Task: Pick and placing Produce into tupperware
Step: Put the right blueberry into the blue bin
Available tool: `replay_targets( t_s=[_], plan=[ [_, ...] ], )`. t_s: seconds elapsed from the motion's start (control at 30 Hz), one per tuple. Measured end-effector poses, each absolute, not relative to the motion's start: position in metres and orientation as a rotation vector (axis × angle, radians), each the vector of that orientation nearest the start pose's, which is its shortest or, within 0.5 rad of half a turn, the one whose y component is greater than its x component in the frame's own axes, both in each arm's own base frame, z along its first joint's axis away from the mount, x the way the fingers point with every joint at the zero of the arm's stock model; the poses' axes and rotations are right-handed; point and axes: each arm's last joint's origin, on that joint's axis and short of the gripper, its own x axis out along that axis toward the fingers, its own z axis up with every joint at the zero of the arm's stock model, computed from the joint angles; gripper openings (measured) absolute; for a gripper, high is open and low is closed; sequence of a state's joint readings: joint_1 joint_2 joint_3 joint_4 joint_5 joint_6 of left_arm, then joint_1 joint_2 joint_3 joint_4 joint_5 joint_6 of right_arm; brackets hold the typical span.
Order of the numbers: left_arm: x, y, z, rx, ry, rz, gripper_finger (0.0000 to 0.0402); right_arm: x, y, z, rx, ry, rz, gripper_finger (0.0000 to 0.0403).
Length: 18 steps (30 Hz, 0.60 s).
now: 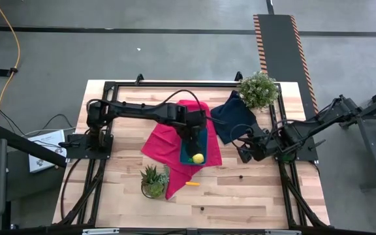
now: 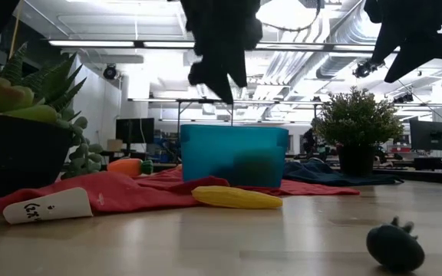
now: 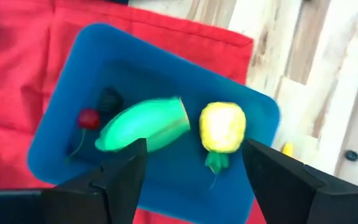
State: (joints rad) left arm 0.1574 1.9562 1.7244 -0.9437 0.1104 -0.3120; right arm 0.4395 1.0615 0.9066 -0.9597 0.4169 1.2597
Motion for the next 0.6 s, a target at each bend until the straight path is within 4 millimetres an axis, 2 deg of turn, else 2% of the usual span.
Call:
replay_targets(
  t_s=[0.3, 0.4, 0.6],
  plan=[
    [0.391, 0.061, 0.321, -0.276, 1.204, 0.220, 0.0206, 0.179, 0.085, 0.269, 0.698, 0.817, -0.500, 0.0247],
    [0.380, 0.059, 0.340, -0.257, 1.196, 0.209, 0.0194, 0.184, 0.095, 0.264, 0.677, 0.833, -0.471, 0.0247],
    [0.345, 0.051, 0.369, -0.242, 1.184, 0.227, 0.0177, 0.187, 0.115, 0.248, 0.658, 0.920, -0.460, 0.0247]
  ],
)
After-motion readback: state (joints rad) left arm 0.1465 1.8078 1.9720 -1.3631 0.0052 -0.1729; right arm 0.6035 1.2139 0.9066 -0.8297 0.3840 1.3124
